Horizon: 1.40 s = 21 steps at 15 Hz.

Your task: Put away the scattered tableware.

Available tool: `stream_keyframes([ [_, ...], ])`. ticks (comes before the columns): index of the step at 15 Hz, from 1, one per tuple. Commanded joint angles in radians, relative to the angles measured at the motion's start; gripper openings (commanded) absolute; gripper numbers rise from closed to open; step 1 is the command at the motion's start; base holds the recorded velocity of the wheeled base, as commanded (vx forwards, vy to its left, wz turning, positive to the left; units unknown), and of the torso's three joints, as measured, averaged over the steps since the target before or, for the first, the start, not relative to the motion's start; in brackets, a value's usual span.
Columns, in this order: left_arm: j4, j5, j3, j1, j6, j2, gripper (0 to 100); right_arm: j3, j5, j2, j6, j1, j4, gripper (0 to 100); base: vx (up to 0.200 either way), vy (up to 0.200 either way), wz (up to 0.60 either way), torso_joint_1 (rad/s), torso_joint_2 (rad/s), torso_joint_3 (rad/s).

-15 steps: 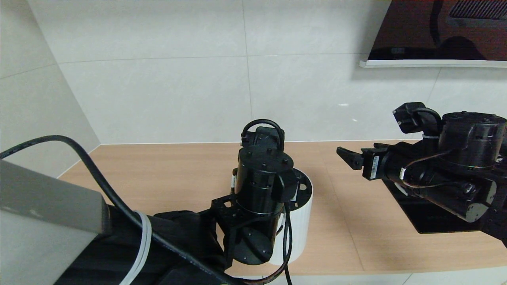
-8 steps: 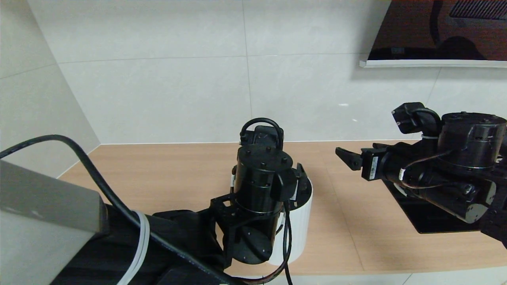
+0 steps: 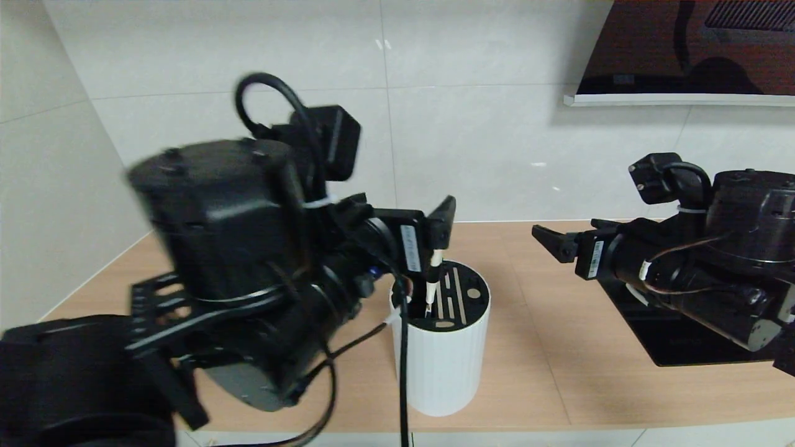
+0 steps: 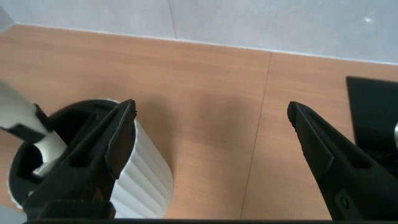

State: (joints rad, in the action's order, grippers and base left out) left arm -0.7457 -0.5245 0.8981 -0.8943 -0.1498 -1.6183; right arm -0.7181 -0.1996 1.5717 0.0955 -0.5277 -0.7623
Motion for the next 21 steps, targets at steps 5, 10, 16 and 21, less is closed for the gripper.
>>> stream_keyframes([
  [5,0.042,0.380,-0.278,0.322,-0.004,0.612,100,0.128,0.009,-0.334,-0.002,0.000,0.009,100,0.000,0.000,0.00,0.000,0.00,0.000],
  [10,0.456,0.414,-0.412,0.492,-0.001,1.091,100,0.419,0.000,-0.874,-0.102,0.023,0.109,100,0.000,0.000,0.00,0.000,0.00,0.000],
  [16,0.881,0.521,-0.410,0.681,-0.004,1.494,100,0.310,0.011,-1.395,-0.096,0.342,0.716,100,0.000,0.000,0.00,0.000,0.00,0.000],
  [21,0.890,0.402,-0.410,0.791,-0.043,1.520,100,0.301,-0.061,-1.478,-0.103,0.454,0.841,100,0.000,0.000,0.00,0.000,0.00,0.000],
])
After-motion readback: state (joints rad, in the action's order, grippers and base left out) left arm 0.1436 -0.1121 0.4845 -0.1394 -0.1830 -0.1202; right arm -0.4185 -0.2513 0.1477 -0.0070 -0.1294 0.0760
